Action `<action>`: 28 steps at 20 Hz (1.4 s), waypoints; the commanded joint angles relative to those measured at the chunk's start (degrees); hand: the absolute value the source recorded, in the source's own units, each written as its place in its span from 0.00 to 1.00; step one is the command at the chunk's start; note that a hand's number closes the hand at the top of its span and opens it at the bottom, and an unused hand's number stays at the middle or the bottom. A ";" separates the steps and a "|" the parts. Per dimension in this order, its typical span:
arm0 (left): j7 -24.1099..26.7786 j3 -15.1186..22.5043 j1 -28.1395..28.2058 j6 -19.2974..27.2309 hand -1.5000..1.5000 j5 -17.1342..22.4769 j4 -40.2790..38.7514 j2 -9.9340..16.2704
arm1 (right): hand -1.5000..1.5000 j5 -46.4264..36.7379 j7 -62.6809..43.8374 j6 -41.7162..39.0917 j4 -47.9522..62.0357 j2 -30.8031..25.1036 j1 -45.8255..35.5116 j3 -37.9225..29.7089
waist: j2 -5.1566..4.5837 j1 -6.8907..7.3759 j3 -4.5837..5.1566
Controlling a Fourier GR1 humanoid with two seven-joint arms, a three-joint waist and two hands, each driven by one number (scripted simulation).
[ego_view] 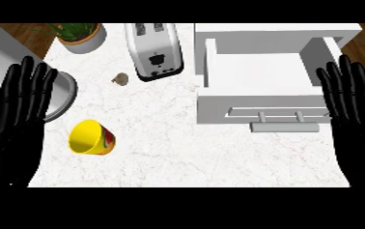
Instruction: Pick up the cup, place it into the drawer and close the drawer
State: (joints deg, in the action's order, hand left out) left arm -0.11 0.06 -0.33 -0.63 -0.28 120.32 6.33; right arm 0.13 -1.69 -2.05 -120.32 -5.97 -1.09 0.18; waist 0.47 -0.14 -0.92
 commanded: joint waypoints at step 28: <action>3.40 -3.29 8.81 -1.34 0.00 9.19 -3.87 -5.33 | 0.00 5.96 -5.74 -2.23 2.74 2.52 -4.01 -0.58 | -0.43 0.28 0.93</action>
State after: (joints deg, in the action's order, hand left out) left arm -0.03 -2.89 4.15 0.28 8.12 117.07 1.02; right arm 5.36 -5.95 -4.61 -117.19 -3.28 -4.05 0.54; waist 0.02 0.07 0.00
